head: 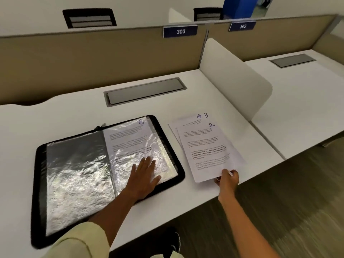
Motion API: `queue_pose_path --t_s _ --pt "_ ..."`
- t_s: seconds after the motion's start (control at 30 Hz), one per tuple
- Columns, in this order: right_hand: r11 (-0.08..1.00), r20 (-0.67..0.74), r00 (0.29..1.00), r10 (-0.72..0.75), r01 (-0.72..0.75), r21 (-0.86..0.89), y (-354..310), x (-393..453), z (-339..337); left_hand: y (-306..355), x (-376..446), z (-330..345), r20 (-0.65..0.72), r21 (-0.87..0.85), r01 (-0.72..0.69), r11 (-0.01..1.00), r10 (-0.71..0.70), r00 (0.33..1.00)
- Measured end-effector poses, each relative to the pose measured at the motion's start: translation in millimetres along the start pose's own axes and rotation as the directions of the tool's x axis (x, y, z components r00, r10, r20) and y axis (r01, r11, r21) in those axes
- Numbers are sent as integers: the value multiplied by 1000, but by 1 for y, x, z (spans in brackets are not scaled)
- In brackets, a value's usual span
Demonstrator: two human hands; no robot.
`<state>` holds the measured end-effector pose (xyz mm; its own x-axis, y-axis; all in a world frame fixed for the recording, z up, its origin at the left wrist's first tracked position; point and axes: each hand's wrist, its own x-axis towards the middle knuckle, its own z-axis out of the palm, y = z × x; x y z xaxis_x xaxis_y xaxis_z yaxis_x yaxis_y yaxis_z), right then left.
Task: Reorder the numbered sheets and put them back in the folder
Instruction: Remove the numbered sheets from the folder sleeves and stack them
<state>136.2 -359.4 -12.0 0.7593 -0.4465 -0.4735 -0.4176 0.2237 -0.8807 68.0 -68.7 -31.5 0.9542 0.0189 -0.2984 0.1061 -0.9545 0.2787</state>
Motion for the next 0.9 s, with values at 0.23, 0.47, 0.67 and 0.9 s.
queue_pose_path --t_s 0.23,0.47,0.67,0.9 --pt "984 -94 994 -64 47 -173 3 16 7 2 -5 -6 55 28 21 999 -23 998" --pt "941 -28 985 -171 155 -300 2 14 20 2 -8 -15 118 56 54 997 -60 991" --pt "869 257 938 -234 320 -377 13 -6 54 6 -12 -24 150 43 83 996 -88 985" --pt "752 578 794 -188 495 -435 35 -35 90 4 -15 -32 191 33 66 997 -71 979"
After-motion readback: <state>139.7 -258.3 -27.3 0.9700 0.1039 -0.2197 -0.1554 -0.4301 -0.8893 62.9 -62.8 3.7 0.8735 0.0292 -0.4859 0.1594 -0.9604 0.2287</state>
